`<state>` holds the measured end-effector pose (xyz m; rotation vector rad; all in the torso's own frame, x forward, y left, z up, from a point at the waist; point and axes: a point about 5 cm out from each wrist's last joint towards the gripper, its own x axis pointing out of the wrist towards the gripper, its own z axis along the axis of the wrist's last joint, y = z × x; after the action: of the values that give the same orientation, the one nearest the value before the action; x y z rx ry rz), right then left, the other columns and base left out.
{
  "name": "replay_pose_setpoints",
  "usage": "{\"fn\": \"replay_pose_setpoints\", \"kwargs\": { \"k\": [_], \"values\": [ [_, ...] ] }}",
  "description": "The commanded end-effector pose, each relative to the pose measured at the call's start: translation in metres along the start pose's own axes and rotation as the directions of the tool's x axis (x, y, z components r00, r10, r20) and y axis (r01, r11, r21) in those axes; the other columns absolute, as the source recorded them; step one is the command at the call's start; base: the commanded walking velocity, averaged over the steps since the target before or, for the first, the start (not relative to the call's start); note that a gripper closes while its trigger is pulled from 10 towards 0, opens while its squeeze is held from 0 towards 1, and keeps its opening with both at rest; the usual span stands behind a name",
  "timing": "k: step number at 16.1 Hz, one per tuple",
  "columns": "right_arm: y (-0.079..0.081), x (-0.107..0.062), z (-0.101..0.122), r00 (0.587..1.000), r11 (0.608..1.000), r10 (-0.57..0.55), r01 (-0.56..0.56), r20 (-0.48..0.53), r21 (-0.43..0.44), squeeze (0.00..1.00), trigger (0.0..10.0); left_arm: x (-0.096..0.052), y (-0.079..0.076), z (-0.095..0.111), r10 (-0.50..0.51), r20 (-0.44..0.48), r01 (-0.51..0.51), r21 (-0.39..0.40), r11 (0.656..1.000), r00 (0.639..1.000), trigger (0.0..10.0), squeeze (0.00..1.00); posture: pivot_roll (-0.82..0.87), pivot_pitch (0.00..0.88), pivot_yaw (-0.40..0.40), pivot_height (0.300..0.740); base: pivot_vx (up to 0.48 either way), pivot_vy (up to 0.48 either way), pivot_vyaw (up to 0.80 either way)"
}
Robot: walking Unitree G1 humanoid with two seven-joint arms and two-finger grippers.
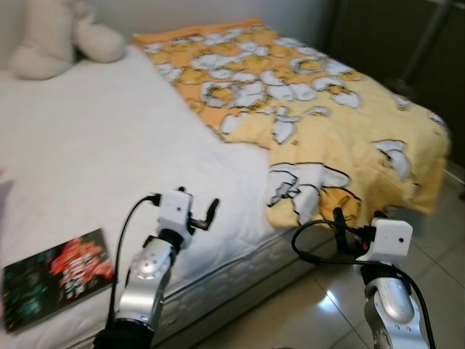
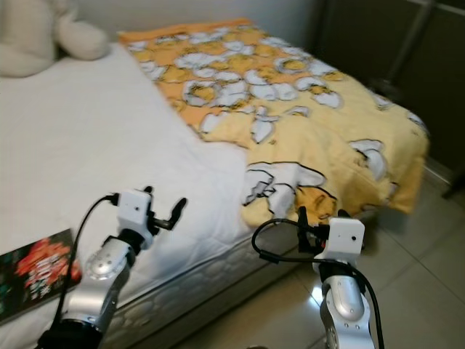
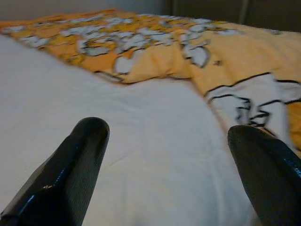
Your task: Clean up the room
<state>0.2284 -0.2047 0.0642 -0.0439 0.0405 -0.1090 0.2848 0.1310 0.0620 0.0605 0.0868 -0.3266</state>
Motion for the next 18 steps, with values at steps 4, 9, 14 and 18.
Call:
{"fn": "replay_pose_setpoints", "kwargs": {
  "k": [4,9,14,18],
  "values": [
    [-0.002,-0.002,0.002,1.000,1.000,-0.012,0.012,0.008,-0.012,0.00,10.0,-0.001,-0.004,-0.004,-0.037,-0.008,0.037,0.007,0.999,0.999,10.0,0.00,-0.15,0.000,0.031,0.740,0.000,-0.186,-0.73],
    [-0.001,0.003,0.004,1.000,1.000,0.003,-0.002,0.013,-0.021,0.00,10.0,0.000,-0.007,-0.005,-0.069,-0.003,0.069,-0.019,0.997,0.998,10.0,0.00,-0.16,0.000,0.035,0.740,0.049,-0.449,0.00],
    [0.002,0.006,0.004,1.000,0.999,0.028,-0.028,0.006,-0.027,0.00,10.0,0.002,-0.006,-0.007,-0.059,-0.015,0.059,-0.014,0.998,0.998,10.0,0.00,-0.15,0.000,0.031,0.740,0.338,-0.238,-0.35],
    [-0.001,0.009,0.005,1.000,1.000,-0.004,0.004,0.010,-0.018,0.00,10.0,0.010,0.013,-0.006,0.095,-0.037,-0.096,-0.015,0.995,0.995,10.0,1.00,-0.16,0.000,0.032,0.736,0.000,0.000,-0.25]
  ]
}}
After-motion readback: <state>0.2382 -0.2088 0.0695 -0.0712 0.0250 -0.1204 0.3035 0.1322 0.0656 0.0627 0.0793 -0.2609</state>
